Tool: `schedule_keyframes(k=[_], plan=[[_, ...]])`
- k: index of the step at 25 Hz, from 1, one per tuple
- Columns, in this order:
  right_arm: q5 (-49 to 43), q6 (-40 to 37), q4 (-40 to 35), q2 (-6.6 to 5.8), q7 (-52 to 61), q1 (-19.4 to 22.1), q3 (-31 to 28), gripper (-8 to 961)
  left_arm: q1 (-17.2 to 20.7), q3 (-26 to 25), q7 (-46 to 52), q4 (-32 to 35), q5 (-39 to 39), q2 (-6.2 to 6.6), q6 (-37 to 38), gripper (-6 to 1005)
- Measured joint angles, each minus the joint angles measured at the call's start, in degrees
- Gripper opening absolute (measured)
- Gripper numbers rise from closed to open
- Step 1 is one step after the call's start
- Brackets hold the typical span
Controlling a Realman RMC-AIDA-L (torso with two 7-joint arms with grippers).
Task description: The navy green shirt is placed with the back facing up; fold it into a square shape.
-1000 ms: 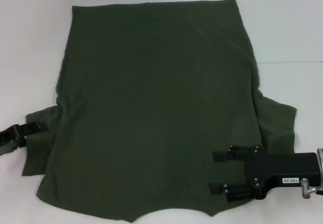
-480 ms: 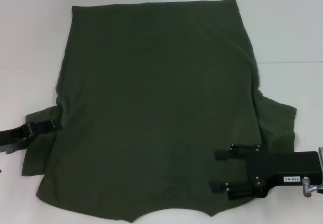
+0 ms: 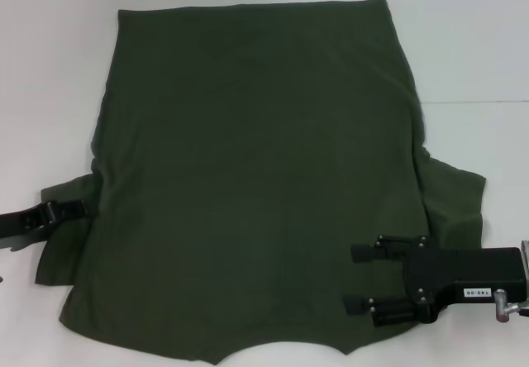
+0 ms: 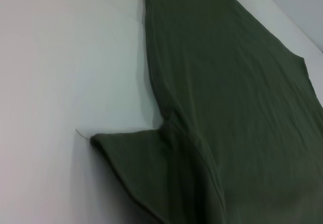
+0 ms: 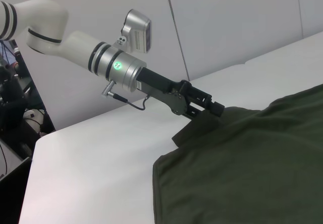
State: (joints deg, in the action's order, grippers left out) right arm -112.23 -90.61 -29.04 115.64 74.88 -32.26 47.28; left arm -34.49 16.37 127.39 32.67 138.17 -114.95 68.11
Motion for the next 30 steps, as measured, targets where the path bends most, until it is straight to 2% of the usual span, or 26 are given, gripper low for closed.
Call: schedule_keyframes(k=[5, 11, 22, 27, 30], plan=[[0.0, 0.0, -0.09, 0.0, 0.01, 0.0, 0.0, 912, 0.01, -0.02, 0.07, 0.03, 0.0, 0.0, -0.19, 569], [0.0, 0.2, -0.14, 0.0, 0.0, -0.07, 0.0, 912, 0.04, -0.02, 0.3, 0.03, 0.0, 0.0, -0.49, 367], [0.0, 0.39, 0.07, 0.0, 0.01, -0.09, 0.0, 911, 0.08, -0.08, 2.4, 0.1, 0.01, 0.0, -1.64, 368], [0.0, 0.38, 0.14, 0.01, 0.01, -0.08, 0.0, 911, 0.08, -0.1, 2.28, 0.12, 0.1, 0.0, -1.56, 235], [0.0, 0.37, 0.2, 0.0, 0.0, -0.03, 0.0, 911, 0.05, -0.21, 2.26, 0.12, 0.13, 0.0, -1.54, 23]])
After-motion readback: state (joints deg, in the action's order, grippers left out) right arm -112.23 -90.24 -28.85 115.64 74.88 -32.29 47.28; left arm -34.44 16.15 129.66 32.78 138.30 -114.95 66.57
